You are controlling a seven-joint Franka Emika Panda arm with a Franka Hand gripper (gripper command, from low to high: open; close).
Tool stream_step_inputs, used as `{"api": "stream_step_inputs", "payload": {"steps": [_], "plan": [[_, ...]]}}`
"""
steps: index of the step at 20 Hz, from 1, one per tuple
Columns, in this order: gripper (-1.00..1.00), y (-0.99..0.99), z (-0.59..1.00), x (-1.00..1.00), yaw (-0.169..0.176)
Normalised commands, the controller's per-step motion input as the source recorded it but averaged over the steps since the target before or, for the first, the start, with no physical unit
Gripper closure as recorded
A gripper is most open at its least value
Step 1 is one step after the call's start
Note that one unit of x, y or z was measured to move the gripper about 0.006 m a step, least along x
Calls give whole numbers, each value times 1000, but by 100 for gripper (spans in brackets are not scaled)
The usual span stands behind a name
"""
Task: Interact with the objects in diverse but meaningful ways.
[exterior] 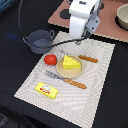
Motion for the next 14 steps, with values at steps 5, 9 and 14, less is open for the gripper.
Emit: {"api": "stream_step_inputs", "payload": {"steps": [5,9,14], "plan": [[-100,-575,-220,-667,18],[-100,-525,-237,-682,24],[-100,-486,-271,-673,34]]}}
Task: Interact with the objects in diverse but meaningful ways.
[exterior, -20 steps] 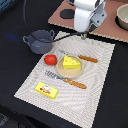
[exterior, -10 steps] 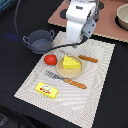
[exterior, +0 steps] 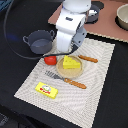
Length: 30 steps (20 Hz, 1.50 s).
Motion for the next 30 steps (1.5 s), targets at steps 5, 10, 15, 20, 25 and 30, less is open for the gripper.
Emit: {"api": "stream_step_inputs", "payload": {"steps": [5,10,15,20,25,30], "plan": [[-100,-450,-318,-688,44],[-100,-379,-362,-639,51],[-100,-302,-441,-435,29],[-100,-117,-503,-301,18],[100,-98,-535,-326,12],[100,-157,-513,-323,13]]}}
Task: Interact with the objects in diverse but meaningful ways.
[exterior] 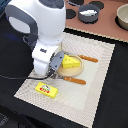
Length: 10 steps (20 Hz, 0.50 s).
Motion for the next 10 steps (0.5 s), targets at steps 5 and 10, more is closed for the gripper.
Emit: {"api": "stream_step_inputs", "payload": {"steps": [5,10], "plan": [[100,-188,-465,-258,17],[100,-198,-271,-129,21]]}}
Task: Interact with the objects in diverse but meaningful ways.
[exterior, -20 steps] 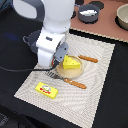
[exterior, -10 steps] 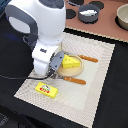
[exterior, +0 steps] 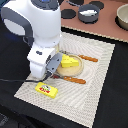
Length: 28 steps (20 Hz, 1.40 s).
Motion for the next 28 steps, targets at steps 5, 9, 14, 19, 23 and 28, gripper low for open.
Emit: {"api": "stream_step_inputs", "payload": {"steps": [5,9,14,19,23,28], "plan": [[100,-50,853,377,0],[100,0,1000,513,0],[100,1,1000,476,0],[100,61,968,144,16],[100,299,784,-121,82],[100,496,490,-464,99]]}}
